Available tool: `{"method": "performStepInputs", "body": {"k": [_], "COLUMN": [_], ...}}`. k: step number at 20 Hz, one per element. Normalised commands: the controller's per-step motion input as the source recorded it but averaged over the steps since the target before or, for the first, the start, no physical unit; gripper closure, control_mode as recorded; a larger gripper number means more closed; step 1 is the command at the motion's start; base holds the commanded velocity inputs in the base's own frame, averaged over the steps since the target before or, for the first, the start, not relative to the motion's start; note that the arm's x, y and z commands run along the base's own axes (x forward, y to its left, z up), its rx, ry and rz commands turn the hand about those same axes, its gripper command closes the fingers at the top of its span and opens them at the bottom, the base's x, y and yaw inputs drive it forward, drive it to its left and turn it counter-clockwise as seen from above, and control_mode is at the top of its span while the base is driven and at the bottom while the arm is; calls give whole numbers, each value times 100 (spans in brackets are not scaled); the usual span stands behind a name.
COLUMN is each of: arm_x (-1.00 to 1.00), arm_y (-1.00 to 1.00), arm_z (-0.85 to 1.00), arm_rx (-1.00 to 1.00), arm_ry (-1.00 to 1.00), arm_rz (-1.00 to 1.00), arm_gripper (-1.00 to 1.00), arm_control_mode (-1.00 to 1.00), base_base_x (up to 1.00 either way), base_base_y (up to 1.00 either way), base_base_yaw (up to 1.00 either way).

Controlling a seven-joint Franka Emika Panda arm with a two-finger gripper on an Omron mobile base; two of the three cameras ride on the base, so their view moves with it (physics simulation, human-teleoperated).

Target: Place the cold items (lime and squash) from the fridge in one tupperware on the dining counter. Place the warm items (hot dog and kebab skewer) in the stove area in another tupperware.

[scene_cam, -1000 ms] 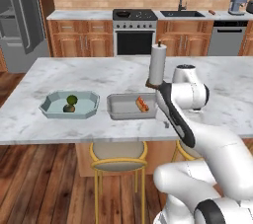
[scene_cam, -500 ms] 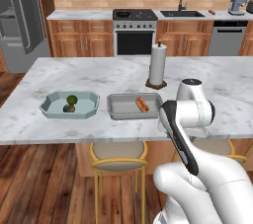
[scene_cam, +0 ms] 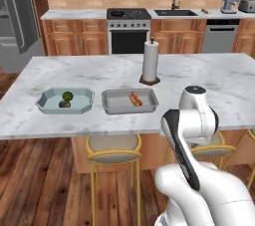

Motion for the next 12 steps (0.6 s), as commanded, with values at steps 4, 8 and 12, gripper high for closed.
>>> {"method": "performStepInputs", "body": {"k": [4, 8, 12], "arm_x": [0, 0, 0], "arm_y": [0, 0, 0], "arm_z": [0, 0, 0], "arm_rx": [0, 0, 0], "arm_ry": [0, 0, 0], "arm_rz": [0, 0, 0], "arm_gripper": [-100, -100, -100], "arm_control_mode": [100, 100, 100], "base_base_x": [-97, -60, -20], "base_base_y": [-41, -62, -95], "base_base_yaw": [-22, -26, -17]}}
